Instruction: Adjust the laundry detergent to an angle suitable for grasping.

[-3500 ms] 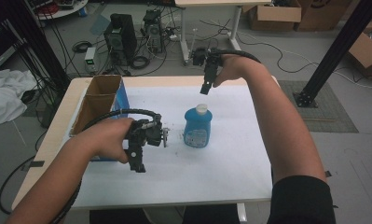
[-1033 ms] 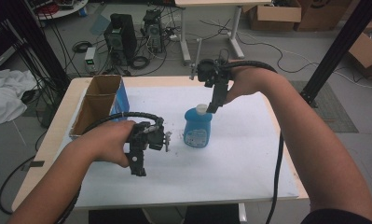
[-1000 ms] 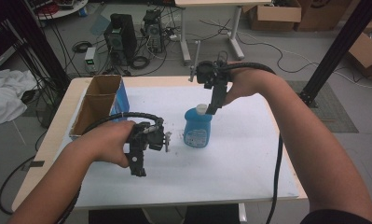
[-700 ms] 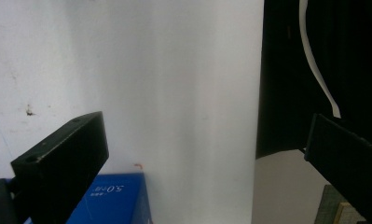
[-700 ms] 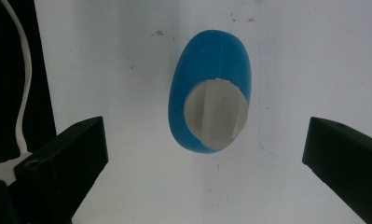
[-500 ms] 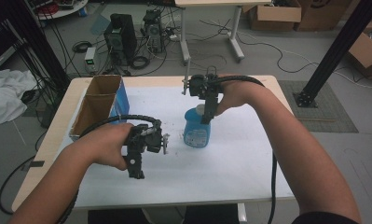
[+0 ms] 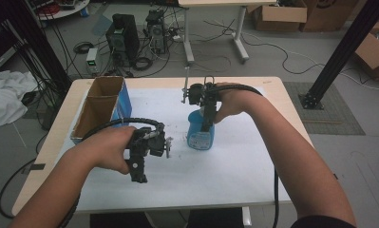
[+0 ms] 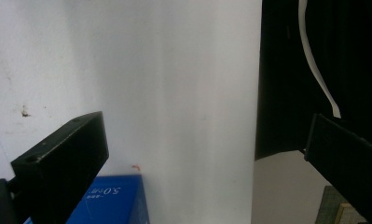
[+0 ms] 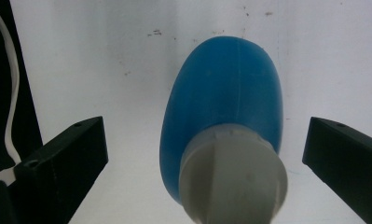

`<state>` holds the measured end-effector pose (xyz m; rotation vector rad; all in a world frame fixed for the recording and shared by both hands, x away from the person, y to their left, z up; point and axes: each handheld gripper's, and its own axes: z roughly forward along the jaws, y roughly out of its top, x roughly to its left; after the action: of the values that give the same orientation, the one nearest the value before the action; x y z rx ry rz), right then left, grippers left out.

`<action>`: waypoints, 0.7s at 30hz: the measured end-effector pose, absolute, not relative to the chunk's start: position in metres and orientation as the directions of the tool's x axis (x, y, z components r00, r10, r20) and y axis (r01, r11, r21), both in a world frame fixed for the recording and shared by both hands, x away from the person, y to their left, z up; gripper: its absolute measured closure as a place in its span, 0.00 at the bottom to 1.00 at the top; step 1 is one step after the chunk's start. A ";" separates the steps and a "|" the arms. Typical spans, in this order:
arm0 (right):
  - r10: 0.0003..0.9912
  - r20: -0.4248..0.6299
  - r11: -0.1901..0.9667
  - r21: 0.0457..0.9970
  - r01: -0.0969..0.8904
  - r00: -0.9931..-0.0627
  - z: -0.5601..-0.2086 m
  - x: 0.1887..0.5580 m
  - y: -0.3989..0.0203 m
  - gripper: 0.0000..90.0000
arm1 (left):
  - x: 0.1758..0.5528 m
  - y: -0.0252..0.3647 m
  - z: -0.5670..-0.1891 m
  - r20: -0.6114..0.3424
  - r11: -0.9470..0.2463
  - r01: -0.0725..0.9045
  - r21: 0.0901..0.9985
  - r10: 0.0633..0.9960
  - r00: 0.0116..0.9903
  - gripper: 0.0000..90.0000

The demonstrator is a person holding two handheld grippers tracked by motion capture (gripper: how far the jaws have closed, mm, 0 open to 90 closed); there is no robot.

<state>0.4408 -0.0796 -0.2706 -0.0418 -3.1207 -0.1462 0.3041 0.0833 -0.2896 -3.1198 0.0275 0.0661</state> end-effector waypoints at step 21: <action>0.033 0.016 0.997 0.066 0.034 -0.999 -0.295 0.444 -0.072 0.00 | 0.304 0.082 -0.293 -0.049 -1.000 -0.021 -0.018 -0.020 0.999 0.00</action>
<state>0.4437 -0.0717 -0.2945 -0.0528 -3.1245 -0.1037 0.3043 0.0823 -0.2932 -3.1223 0.0325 0.0756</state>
